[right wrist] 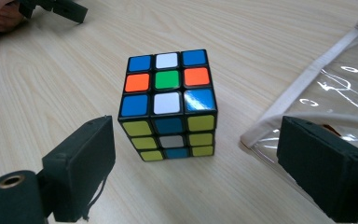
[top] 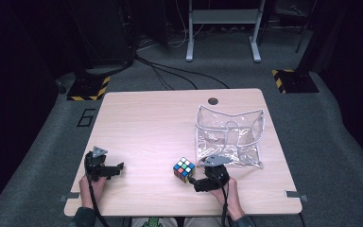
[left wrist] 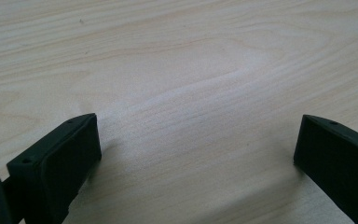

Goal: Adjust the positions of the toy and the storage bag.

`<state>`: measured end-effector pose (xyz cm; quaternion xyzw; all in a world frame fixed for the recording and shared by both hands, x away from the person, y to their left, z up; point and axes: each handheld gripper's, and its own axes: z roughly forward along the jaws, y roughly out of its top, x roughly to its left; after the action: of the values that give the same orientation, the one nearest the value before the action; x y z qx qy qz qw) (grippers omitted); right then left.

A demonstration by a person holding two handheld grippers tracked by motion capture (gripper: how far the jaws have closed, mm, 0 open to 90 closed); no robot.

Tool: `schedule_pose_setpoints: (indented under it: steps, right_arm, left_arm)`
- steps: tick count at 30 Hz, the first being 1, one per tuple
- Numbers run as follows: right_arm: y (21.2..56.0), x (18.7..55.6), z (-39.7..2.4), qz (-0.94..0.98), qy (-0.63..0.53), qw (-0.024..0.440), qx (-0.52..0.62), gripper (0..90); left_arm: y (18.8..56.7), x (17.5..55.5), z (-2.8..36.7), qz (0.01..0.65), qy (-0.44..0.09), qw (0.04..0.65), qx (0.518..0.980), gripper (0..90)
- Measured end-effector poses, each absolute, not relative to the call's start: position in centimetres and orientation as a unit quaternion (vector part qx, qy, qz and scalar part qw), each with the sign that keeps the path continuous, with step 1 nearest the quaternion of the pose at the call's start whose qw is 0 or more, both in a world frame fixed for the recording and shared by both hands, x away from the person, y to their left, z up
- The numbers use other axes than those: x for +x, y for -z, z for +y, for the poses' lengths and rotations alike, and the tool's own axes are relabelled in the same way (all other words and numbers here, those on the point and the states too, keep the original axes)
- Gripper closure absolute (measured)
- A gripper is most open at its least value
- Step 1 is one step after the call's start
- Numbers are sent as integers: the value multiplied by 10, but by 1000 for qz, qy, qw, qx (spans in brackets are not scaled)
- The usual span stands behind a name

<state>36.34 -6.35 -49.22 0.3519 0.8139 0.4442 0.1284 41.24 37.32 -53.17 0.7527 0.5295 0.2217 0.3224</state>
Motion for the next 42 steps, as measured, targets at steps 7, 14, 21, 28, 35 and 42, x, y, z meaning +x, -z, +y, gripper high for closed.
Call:
schedule_pose_setpoints:
  steps: [7,14,21,28,35,42]
  right_arm:
    - [491,358,-78,814,-437,137,359,100]
    - [490,352,-95,809,-429,145,374,90]
    - [490,345,-116,805,-422,157,386,85]
    - [489,337,-142,793,-413,173,413,85]
    - [486,330,-168,780,-401,192,440,85]
    - [478,329,-186,768,-397,205,459,85]
  left_arm:
    - [532,413,373,529,-221,322,753,3]
    - [532,415,373,540,-226,320,745,2]
    - [529,419,369,566,-227,306,731,9]
    - [520,424,373,581,-183,320,726,28]
    - [502,434,365,560,-152,355,733,33]
    - [488,445,350,547,-125,375,738,60]
